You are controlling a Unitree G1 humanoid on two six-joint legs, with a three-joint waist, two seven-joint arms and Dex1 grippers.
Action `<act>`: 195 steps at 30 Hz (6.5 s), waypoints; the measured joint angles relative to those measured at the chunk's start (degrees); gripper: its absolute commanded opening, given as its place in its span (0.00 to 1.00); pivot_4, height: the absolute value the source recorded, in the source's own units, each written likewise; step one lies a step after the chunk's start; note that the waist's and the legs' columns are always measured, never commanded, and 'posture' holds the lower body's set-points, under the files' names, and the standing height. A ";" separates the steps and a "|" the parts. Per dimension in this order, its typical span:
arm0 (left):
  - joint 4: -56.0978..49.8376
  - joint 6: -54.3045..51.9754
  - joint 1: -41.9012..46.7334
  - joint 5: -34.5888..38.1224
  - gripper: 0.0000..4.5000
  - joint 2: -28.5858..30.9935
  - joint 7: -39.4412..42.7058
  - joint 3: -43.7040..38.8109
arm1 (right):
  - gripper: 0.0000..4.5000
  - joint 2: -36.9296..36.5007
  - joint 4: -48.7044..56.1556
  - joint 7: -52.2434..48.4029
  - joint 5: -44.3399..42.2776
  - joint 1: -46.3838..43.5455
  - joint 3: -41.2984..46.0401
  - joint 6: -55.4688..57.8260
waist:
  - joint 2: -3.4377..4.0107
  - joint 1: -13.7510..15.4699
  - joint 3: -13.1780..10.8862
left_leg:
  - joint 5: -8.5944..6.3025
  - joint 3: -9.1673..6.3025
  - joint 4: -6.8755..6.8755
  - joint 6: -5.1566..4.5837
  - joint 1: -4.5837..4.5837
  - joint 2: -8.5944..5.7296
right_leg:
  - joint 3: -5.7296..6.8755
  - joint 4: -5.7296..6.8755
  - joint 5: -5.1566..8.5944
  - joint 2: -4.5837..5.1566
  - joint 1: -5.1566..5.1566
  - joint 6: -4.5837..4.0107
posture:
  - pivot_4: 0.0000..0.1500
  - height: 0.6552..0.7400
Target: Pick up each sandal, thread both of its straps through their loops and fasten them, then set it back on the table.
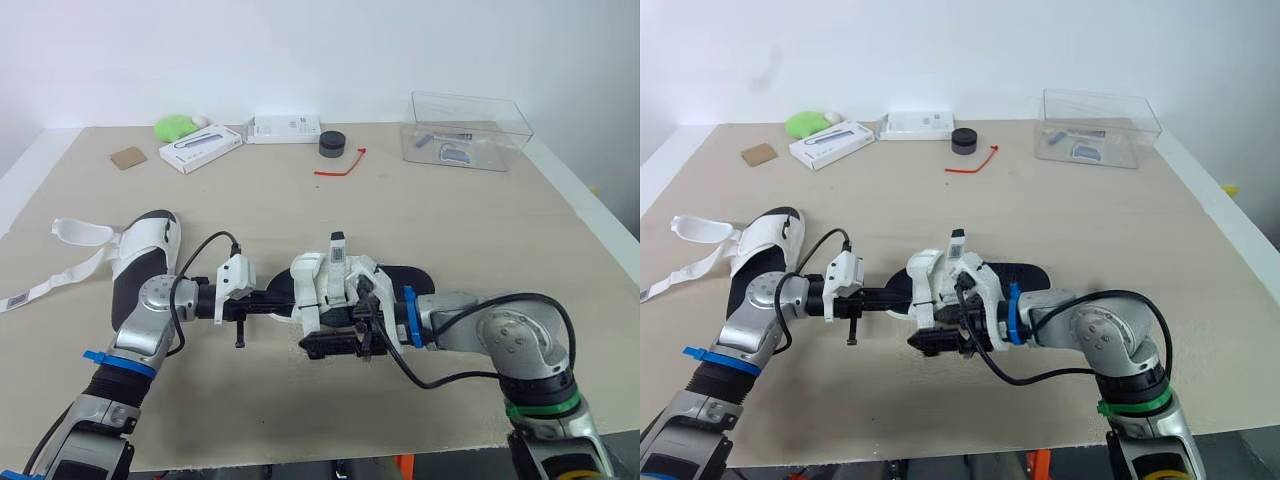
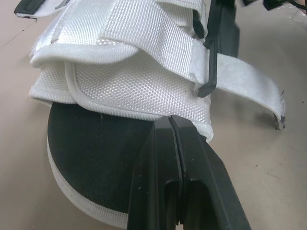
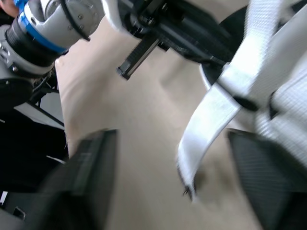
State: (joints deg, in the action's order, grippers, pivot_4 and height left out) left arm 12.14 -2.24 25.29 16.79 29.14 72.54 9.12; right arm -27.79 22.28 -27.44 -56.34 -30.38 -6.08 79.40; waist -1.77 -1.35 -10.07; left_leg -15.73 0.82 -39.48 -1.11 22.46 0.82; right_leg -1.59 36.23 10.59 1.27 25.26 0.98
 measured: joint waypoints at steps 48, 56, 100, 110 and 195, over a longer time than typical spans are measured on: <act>0.26 1.15 -0.43 -0.16 0.00 -0.41 -0.60 0.06 | 0.99 -22.81 -1.85 -20.64 67.14 2.32 -19.49 -104.80 | 0.01 0.04 -0.02 | 0.01 0.34 0.03 0.03 -0.04 -0.07 | -0.03 -0.04 0.04 0.01 0.00 0.00 | 1.00 1.00; 0.26 1.13 -0.43 -0.16 0.00 -0.39 -0.72 0.06 | 0.99 -19.36 -9.55 -20.50 76.94 1.08 -21.01 -117.40 | 0.01 0.08 -0.02 | 0.01 0.41 0.02 0.04 -0.09 -0.07 | -0.06 0.00 0.02 0.00 0.00 -0.06 | 1.00 1.00; 1.91 1.93 0.40 -0.59 0.00 -0.36 -0.89 0.02 | 0.01 1.04 -11.68 -20.13 40.34 -4.30 -9.62 -43.48 | 0.00 0.11 -0.01 | 0.20 0.33 -0.06 0.14 -0.28 -0.02 | -0.17 0.21 -0.28 -0.11 -0.03 -0.26 | 1.00 1.00; 1.92 1.94 0.45 -0.59 0.00 -0.49 -1.20 0.01 | 0.01 2.08 -17.03 -20.12 42.40 -7.92 -10.33 -44.21 | 0.00 0.08 -0.01 | 0.20 0.34 -0.06 0.14 -0.27 0.00 | -0.18 0.21 -0.30 -0.13 -0.02 -0.26 | 1.00 1.00; -24.93 -3.56 -14.30 13.44 1.00 5.34 -2.73 -10.15 | 0.70 4.80 -74.37 -49.69 53.39 -25.44 -5.34 -92.14 | 0.14 -1.29 -0.11 | 0.08 0.82 0.14 0.14 -0.31 0.26 | -0.80 -0.03 -0.56 -0.30 0.10 -0.51 | 1.00 1.00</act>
State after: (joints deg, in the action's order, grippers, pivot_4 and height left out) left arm -12.79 -5.80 11.00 30.23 34.49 69.82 -1.03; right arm -22.99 -52.09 -77.12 -2.95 -55.82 -11.42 -12.74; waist -1.63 -2.64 -10.18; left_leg -15.65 1.64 -39.35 -0.98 22.16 1.08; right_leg -2.39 36.20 10.03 0.97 25.36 0.47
